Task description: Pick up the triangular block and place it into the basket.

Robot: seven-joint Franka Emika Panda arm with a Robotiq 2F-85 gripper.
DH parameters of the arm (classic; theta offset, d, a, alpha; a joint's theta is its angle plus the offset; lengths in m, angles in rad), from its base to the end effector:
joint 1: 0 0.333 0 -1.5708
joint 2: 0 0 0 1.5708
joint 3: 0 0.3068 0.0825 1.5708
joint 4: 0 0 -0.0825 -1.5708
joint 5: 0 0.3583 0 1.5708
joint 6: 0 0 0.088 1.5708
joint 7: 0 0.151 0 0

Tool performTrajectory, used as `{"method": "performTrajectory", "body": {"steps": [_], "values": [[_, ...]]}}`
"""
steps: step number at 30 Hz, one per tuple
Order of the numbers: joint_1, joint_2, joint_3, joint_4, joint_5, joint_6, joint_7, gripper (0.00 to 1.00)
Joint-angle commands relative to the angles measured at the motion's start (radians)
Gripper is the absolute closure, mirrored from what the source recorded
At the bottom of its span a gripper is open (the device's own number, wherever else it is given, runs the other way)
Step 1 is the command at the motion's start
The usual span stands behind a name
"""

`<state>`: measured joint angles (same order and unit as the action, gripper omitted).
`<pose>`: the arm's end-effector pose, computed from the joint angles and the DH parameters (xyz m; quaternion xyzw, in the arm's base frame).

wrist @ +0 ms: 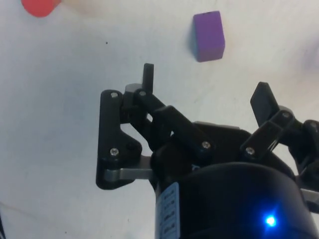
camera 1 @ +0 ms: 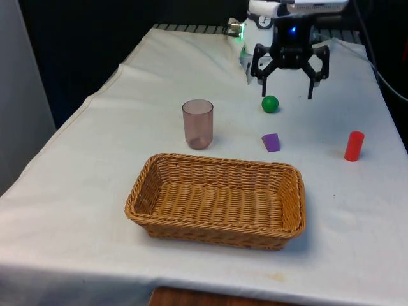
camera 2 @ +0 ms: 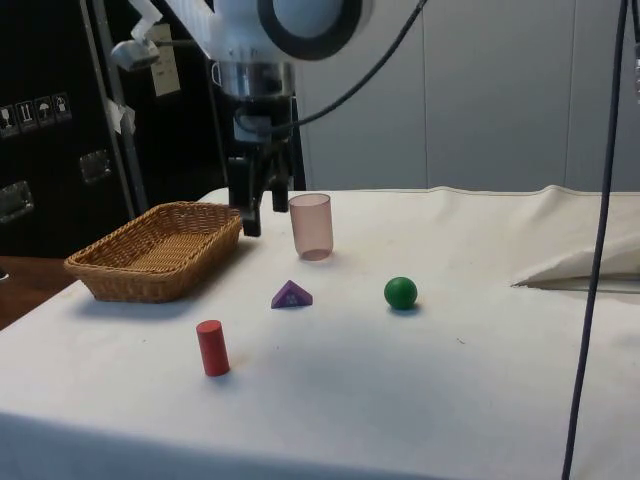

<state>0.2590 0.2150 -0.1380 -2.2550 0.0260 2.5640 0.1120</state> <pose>0.5317 0.0640 0.2450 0.9988 -0.0038 0.0486 0.0013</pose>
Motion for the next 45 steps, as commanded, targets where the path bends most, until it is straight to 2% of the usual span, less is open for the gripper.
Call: {"method": "performTrajectory", "body": {"steps": [1, 3, 6, 10, 11, 12, 15, 19, 20, 22, 29, 30, 31, 37, 38, 39, 40, 45], "values": [[0.003, -0.001, -0.002, -0.014, -0.008, 0.024, 0.008, 0.0], [0.0, 0.002, 0.001, -0.014, 0.0, 0.018, -0.001, 0.0], [0.003, 0.007, 0.0, -0.047, -0.011, 0.071, -0.008, 0.0], [0.003, 0.018, 0.001, -0.07, -0.01, 0.11, -0.022, 0.0], [0.001, 0.011, 0.002, -0.063, -0.003, 0.085, -0.023, 0.0], [0.003, 0.021, 0.002, -0.075, -0.009, 0.119, -0.026, 0.0], [0.002, 0.038, 0.004, -0.088, -0.008, 0.157, -0.044, 0.0], [0.001, 0.059, 0.006, -0.089, -0.006, 0.19, -0.069, 0.0], [0.001, 0.055, 0.005, -0.087, -0.003, 0.173, -0.066, 0.0], [0.0, 0.074, 0.008, -0.09, -0.002, 0.212, -0.089, 0.0], [-0.004, 0.109, 0.014, -0.088, 0.004, 0.249, -0.13, 0.0], [0.001, 0.105, 0.006, -0.087, -0.003, 0.236, -0.121, 0.0], [-0.005, 0.118, 0.015, -0.088, 0.005, 0.258, -0.139, 0.0], [-0.008, 0.149, 0.015, -0.082, 0.005, 0.289, -0.167, 0.0], [-0.008, 0.154, 0.015, -0.081, 0.004, 0.294, -0.17, 0.0], [-0.001, 0.151, 0.005, -0.082, -0.003, 0.285, -0.161, 0.0], [-0.008, 0.158, 0.014, -0.079, 0.004, 0.299, -0.173, 0.0], [-0.008, 0.18, 0.013, -0.073, 0.002, 0.32, -0.188, 0.0]]}}
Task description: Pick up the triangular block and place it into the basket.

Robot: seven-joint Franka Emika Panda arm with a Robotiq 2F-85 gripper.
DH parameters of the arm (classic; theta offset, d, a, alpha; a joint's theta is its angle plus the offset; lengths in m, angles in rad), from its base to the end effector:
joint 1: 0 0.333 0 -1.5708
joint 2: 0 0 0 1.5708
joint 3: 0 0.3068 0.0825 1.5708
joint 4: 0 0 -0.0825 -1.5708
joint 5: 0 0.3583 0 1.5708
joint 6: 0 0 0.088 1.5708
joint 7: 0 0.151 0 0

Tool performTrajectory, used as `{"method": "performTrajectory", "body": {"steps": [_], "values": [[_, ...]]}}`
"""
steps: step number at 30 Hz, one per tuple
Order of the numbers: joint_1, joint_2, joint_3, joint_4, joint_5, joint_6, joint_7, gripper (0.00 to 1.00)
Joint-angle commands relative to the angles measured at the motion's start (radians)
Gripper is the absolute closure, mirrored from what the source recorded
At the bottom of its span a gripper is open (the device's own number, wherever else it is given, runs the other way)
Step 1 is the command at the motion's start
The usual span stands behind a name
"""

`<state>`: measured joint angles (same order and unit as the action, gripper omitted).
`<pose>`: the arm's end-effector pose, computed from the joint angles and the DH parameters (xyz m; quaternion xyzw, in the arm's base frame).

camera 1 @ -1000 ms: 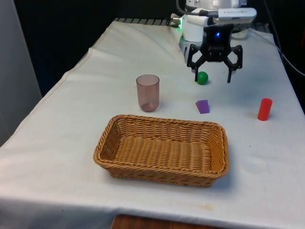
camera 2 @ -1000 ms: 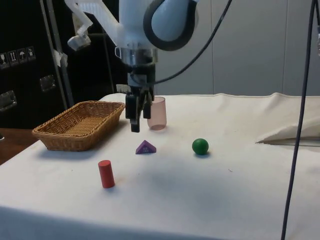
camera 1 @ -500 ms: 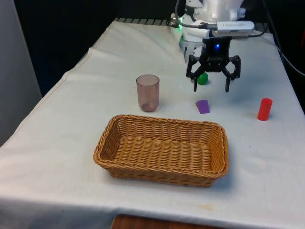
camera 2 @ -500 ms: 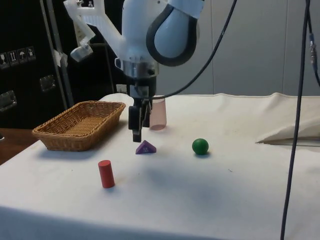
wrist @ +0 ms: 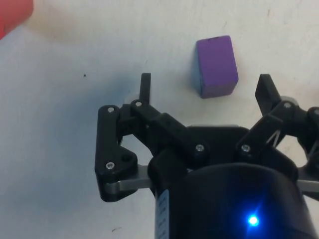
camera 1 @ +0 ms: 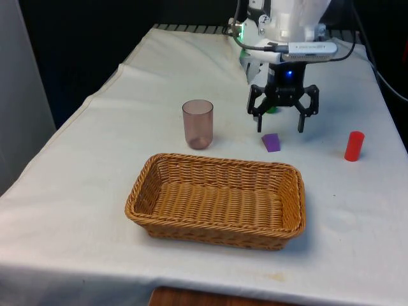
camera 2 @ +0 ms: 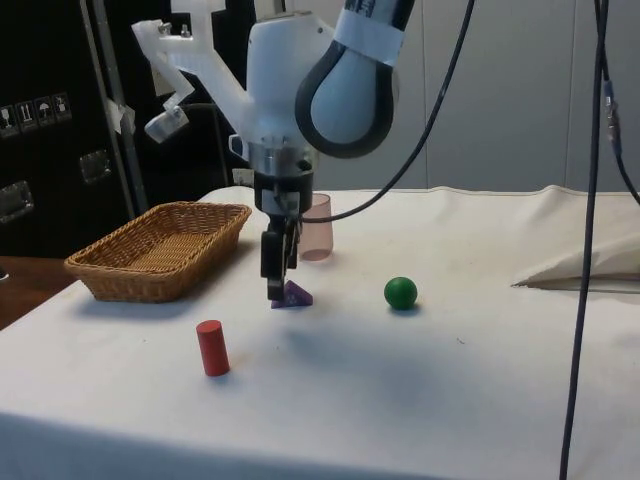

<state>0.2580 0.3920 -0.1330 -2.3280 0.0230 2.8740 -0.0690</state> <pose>0.5226 0.0610 0.1580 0.9923 0.0927 0.0794 0.0187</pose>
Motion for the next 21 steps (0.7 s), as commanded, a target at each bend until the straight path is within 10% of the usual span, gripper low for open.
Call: {"method": "performTrajectory", "body": {"steps": [1, 10, 21], "values": [[-0.007, 0.009, 0.008, 0.001, 0.005, 0.019, -0.013, 0.0], [-0.007, 0.033, 0.006, 0.001, 0.004, 0.053, -0.036, 0.0], [-0.007, 0.044, 0.005, 0.001, 0.005, 0.069, -0.048, 0.6]]}}
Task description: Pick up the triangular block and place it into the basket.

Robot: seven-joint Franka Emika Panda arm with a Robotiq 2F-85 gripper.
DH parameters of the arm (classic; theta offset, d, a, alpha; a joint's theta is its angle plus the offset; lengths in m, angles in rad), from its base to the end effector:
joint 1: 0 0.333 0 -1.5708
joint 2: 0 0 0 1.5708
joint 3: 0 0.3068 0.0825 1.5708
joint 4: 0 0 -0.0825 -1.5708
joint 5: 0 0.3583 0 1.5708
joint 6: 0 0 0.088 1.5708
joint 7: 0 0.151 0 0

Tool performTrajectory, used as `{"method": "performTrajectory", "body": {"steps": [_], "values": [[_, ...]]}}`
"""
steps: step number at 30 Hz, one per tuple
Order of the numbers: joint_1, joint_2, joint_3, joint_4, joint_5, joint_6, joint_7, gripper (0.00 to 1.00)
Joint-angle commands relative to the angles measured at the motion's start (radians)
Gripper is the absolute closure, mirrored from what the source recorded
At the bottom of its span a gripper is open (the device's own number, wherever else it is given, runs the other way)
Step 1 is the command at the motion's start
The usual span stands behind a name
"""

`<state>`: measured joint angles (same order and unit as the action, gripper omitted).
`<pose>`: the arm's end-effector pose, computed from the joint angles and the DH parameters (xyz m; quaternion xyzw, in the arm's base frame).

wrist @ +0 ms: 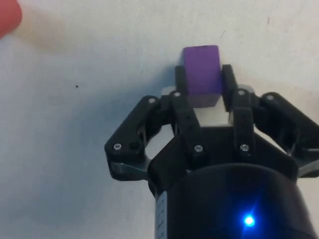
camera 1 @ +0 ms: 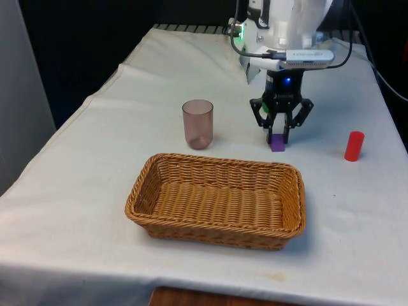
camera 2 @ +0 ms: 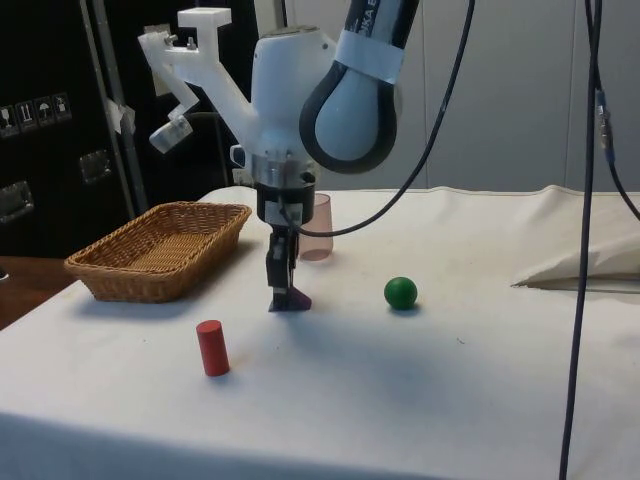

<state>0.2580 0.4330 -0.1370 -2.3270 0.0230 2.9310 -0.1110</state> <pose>0.5236 0.0581 0.1435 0.9894 0.1130 0.0877 0.0242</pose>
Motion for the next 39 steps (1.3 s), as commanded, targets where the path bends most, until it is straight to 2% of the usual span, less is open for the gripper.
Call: {"method": "performTrajectory", "body": {"steps": [1, 3, 4, 5, 12, 13, 14, 20, 21, 22, 29, 30, 31, 37, 38, 39], "values": [[-0.007, 0.003, 0.009, 0.0, 0.005, 0.013, -0.007, 0.65], [-0.007, 0.004, 0.009, 0.0, 0.005, 0.013, -0.007, 0.67], [0.0, 0.0, 0.0, 0.0, 0.0, 0.0, 0.0, 0.67], [-0.007, 0.004, 0.009, 0.0, 0.005, 0.013, -0.008, 0.67], [-0.004, -0.035, -0.002, 0.0, 0.001, 0.0, -0.021, 0.67], [0.0, -0.022, -0.006, 0.005, 0.0, 0.004, -0.014, 0.67], [-0.004, -0.04, -0.003, 0.0, 0.001, -0.003, -0.023, 0.67], [-0.009, -0.064, -0.007, 0.022, 0.005, -0.023, -0.04, 0.67], [-0.001, -0.06, -0.015, 0.015, 0.0, -0.008, -0.032, 0.67], [-0.01, -0.065, -0.008, 0.028, 0.006, -0.027, -0.042, 0.67], [-0.017, -0.066, -0.014, 0.091, 0.011, -0.07, -0.056, 0.67], [-0.007, -0.063, -0.027, 0.087, 0.0, -0.061, -0.044, 0.67], [-0.018, -0.065, -0.016, 0.106, 0.012, -0.078, -0.058, 0.67], [-0.025, -0.057, -0.02, 0.158, 0.015, -0.106, -0.063, 0.67], [-0.014, -0.059, -0.034, 0.151, 0.0, -0.1, -0.048, 0.67], [-0.027, -0.052, -0.021, 0.177, 0.015, -0.115, -0.064, 0.67]]}}
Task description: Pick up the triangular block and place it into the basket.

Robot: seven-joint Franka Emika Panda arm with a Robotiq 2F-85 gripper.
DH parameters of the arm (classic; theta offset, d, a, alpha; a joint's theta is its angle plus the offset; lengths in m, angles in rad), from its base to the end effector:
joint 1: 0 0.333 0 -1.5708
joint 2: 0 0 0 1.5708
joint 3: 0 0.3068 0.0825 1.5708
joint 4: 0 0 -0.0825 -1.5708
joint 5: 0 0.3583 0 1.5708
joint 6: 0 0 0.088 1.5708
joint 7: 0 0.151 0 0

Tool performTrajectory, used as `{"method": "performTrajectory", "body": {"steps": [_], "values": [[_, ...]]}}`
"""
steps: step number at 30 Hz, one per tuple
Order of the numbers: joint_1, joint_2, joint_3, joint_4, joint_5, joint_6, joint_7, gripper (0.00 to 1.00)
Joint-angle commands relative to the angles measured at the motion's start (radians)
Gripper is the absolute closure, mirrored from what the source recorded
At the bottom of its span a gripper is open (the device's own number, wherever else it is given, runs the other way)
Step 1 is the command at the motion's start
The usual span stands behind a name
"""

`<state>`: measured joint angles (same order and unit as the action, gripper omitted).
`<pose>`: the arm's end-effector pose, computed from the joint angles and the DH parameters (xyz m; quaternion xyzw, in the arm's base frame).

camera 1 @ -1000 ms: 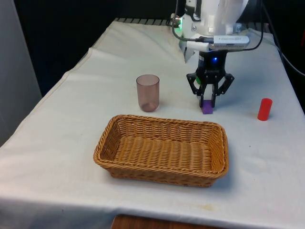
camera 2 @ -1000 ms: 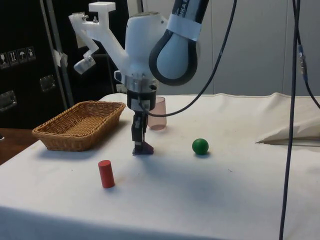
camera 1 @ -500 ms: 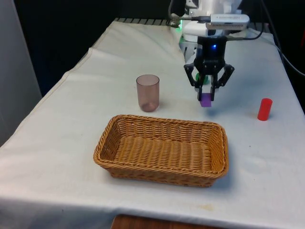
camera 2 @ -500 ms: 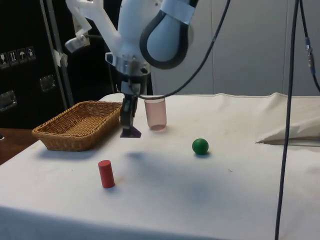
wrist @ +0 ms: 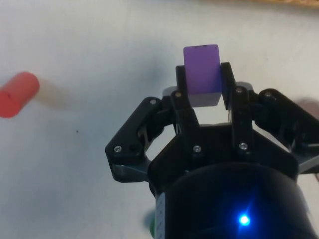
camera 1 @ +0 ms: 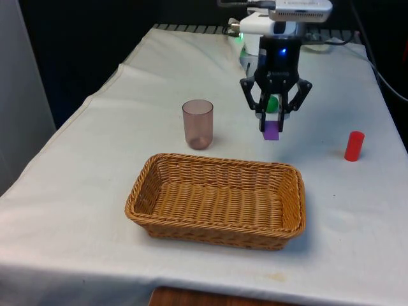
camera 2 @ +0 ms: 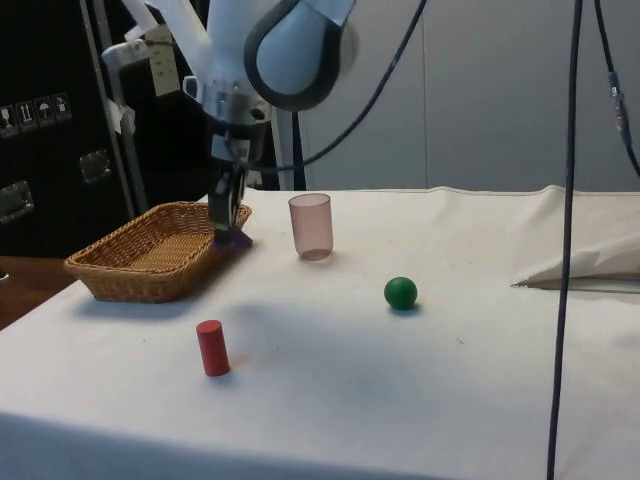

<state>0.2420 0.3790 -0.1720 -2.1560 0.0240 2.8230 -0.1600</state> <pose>0.5887 0.0405 0.2236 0.9824 0.1133 0.1451 0.0316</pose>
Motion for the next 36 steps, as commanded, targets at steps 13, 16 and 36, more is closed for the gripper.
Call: {"method": "performTrajectory", "body": {"steps": [13, 16, 36], "values": [[-0.025, 0.079, 0.001, 0.175, 0.018, -0.066, -0.018, 0.67], [-0.027, 0.094, -0.001, 0.201, 0.02, -0.072, -0.019, 0.67], [-0.06, 0.312, -0.016, 0.466, 0.066, -0.093, -0.047, 0.67]]}}
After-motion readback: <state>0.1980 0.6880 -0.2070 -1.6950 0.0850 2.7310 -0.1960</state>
